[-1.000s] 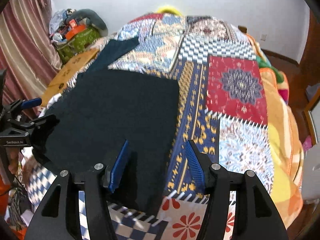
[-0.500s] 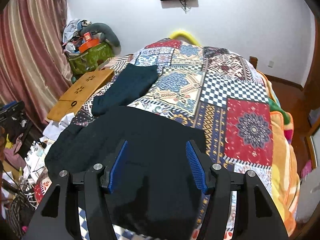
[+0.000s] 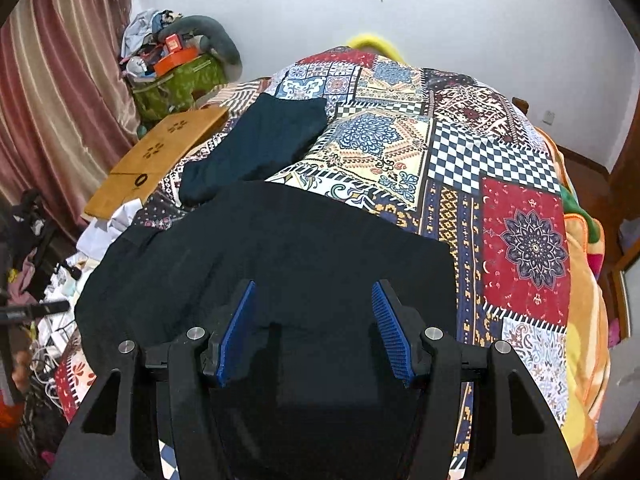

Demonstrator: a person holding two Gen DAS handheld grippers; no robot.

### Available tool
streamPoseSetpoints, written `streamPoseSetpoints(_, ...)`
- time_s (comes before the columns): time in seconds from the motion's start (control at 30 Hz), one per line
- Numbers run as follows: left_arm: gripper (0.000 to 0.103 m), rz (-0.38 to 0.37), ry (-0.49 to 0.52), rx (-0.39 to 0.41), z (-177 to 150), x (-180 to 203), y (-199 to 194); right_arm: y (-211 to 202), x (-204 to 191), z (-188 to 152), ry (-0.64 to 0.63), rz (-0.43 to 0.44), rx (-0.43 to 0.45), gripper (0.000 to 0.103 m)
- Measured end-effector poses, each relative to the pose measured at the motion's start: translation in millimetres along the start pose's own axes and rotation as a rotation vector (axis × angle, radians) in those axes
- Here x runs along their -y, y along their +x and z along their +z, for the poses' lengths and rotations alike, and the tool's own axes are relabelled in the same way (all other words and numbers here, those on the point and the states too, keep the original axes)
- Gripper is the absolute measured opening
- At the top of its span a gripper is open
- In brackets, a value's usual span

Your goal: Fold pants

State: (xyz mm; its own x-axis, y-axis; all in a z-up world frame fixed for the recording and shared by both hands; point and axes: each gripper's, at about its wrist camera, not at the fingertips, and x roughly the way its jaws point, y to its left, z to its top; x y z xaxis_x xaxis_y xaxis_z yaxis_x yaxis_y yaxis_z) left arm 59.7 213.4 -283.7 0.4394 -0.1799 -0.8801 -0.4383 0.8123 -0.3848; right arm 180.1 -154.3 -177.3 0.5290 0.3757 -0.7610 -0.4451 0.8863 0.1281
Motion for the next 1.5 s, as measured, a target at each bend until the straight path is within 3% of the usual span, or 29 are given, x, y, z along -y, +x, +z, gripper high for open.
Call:
streamPoseSetpoints(0.23,0.102,-0.245,-0.171,-0.115,-11.4,-1.3,30.6,5.5,-1.2,1.1,-0.001,-0.004,-0.012,0.056)
streamPoseSetpoints(0.47,0.102,-0.317,-0.275,-0.100,0.7,0.1,38.6,10.7,-2.5,-3.6,0.002,0.003,-0.027,0.056)
streamPoseSetpoints(0.63,0.102,-0.392,-0.414,-0.088,6.8,-20.5,41.0,25.1,-4.0,-12.9,0.000,0.020,-0.087,0.056)
streamPoseSetpoints(0.73,0.101,-0.411,-0.427,-0.080,10.2,-22.8,47.6,33.4,-7.8,-20.8,-0.022,0.023,-0.118,0.056)
streamPoseSetpoints(0.87,0.096,-0.337,-0.402,-0.113,15.7,-10.0,56.3,32.9,-5.3,-24.8,-0.012,0.034,-0.106,0.056)
streamPoseSetpoints(0.93,0.066,-0.245,-0.363,-0.121,16.8,-3.4,55.0,33.2,-3.1,-25.3,-0.002,0.044,-0.103,0.056)
streamPoseSetpoints(0.97,0.042,-0.235,-0.349,-0.129,18.5,-0.1,56.5,32.8,-3.0,-26.3,0.000,0.047,-0.099,0.056)
streamPoseSetpoints(1.0,0.029,-0.273,-0.356,-0.144,19.7,1.2,60.8,32.6,-3.2,-26.7,0.000,0.048,-0.096,0.056)
streamPoseSetpoints(1.07,0.022,-0.234,-0.357,-0.117,20.5,7.0,57.9,31.7,-4.1,-26.8,0.000,0.049,-0.094,0.056)
streamPoseSetpoints(1.23,0.014,-0.013,-0.118,0.060,21.7,55.8,19.7,27.0,-4.4,-28.8,-0.006,0.060,-0.093,0.056)
streamPoseSetpoints(1.5,0.013,0.113,0.183,0.336,28.3,136.8,-56.3,7.2,10.6,-33.4,-0.015,0.038,-0.054,0.056)
